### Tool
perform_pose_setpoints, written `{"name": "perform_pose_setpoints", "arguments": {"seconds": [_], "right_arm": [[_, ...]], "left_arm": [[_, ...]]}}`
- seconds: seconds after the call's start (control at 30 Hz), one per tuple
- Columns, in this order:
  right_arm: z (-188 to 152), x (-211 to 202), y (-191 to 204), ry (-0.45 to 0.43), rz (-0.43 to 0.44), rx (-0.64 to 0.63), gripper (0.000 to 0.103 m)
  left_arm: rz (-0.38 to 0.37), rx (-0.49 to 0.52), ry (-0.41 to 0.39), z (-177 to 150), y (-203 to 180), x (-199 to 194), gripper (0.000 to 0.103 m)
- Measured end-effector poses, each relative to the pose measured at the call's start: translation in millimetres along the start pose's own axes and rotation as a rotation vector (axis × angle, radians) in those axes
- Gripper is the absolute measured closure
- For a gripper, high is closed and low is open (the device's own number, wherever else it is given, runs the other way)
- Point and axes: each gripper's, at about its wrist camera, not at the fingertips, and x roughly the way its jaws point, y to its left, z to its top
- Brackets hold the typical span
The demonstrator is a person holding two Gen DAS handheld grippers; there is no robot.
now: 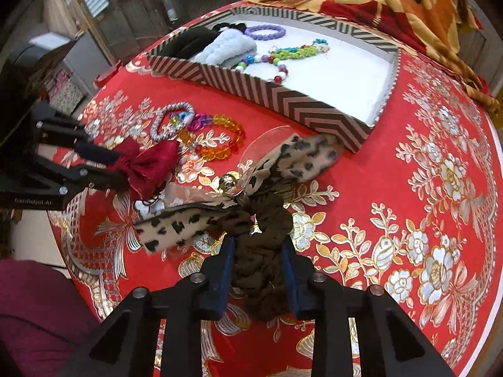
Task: Organize jewelry
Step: 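Grasp the red satin bow with the left tool while the right tool grasps the leopard-print bow scrunchie, then carry the bow and scrunchie into the white tray and open both tools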
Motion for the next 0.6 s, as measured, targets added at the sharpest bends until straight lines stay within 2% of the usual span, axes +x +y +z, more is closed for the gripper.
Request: {"name": "perform_pose_setpoints", "arguments": {"seconds": [0.2,0.47,0.57,0.6], "right_arm": [[-7.0,-21.7,-5.2,-0.047,0.015,0.044,0.077],[-12.9,-47.0,-17.9,-0.112,0.011,0.126,0.077],[-9.2,-60.9,-22.6,-0.145,0.005,0.133,0.081],[-8.2,-63.9,-23.6,-0.153,0.002,0.136,0.087]], "left_arm": [[-0.005,-0.083,-0.061,-12.0,8.4,-24.2,0.087],[-0.006,-0.153,-0.125,-12.8,12.9,-61.3,0.087],[0.012,-0.159,-0.148,-5.7,11.2,-69.1,0.087],[0.014,-0.159,-0.153,-1.1,9.1,-69.4,0.087]]}}
